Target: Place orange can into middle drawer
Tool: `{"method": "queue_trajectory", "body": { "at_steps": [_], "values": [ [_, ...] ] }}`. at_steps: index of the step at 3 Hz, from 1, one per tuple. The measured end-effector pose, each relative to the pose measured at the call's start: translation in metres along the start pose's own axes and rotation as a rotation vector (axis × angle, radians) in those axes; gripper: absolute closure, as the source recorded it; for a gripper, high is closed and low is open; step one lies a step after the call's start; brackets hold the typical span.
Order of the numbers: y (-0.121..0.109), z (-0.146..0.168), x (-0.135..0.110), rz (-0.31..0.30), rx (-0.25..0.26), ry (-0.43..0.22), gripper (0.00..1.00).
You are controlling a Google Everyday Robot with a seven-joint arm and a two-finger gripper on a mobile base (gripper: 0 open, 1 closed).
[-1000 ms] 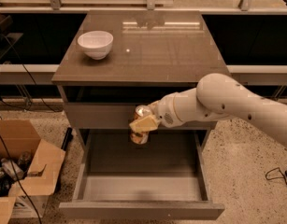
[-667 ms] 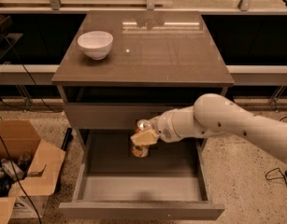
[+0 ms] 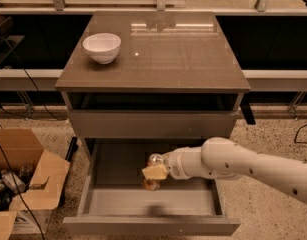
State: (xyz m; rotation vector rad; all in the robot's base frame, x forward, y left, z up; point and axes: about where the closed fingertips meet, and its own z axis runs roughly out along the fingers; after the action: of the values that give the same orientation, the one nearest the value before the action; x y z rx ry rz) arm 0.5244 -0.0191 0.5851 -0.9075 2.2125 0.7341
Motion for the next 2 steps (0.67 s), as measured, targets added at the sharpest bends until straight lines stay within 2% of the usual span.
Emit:
{"method": "queue_trajectory", "body": {
  "at_steps": [1, 2],
  "values": [
    [-0.016, 0.024, 0.034, 0.033, 0.042, 0.001, 1.00],
    [-0.035, 0.038, 0.057, 0.055, 0.091, 0.001, 1.00]
  ]
}}
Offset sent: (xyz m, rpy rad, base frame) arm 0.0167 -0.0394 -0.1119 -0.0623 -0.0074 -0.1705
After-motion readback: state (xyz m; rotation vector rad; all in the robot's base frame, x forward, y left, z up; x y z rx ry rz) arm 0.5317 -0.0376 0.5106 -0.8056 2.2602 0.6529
